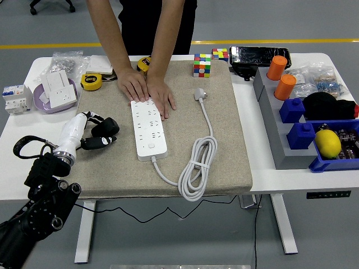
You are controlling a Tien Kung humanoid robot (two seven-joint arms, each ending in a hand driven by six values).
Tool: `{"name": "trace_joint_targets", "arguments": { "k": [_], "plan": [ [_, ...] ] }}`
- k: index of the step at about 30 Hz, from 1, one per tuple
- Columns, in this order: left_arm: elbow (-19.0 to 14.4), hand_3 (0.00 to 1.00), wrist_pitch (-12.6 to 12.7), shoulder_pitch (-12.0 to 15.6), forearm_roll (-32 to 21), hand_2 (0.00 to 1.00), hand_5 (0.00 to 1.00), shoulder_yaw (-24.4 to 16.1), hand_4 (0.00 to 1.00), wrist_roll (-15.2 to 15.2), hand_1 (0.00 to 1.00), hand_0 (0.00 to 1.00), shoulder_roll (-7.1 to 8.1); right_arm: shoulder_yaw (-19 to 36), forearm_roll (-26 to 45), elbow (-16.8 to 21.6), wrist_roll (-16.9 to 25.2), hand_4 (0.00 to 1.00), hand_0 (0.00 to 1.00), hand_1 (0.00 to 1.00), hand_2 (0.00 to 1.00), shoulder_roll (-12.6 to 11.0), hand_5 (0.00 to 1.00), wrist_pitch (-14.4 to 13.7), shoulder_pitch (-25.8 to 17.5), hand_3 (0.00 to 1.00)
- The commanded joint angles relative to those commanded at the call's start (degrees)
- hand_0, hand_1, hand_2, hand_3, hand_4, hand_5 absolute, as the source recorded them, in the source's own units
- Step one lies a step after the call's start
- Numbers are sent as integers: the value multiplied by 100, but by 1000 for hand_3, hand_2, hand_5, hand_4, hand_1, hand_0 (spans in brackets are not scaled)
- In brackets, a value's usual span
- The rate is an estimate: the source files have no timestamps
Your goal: Pick up the plug,place it near the board,insert it into the board,press the button
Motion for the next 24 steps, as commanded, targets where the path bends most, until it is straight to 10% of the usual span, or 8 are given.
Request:
{"name": "trace_joint_targets", "arguments": {
  "k": [6,7,12,13,24],
  "plan": [
    [103,502,58,-37,83,564,233,-25,976,-5,769,771,0,24,-23,0,-6,998,832,759,755,1,836,2,-3,787],
    [110,472,81,-40,107,479,195,-23,738,-3,743,737,0,23,-22,0,-5,998,833,759,755,2,835,2,-3,788],
    [124,472,259,-42,247,479,195,-33,738,-5,743,737,0,18,-14,0,0,998,833,759,755,2,835,2,1,788],
    [114,437,308,-37,247,437,129,-29,562,-17,679,675,0,16,-10,0,3,998,833,759,755,2,833,1,2,788],
    [-111,419,322,-16,-25,427,86,173,514,-23,665,679,0,29,-12,0,2,998,833,759,755,-4,834,0,15,788]
  ]
}}
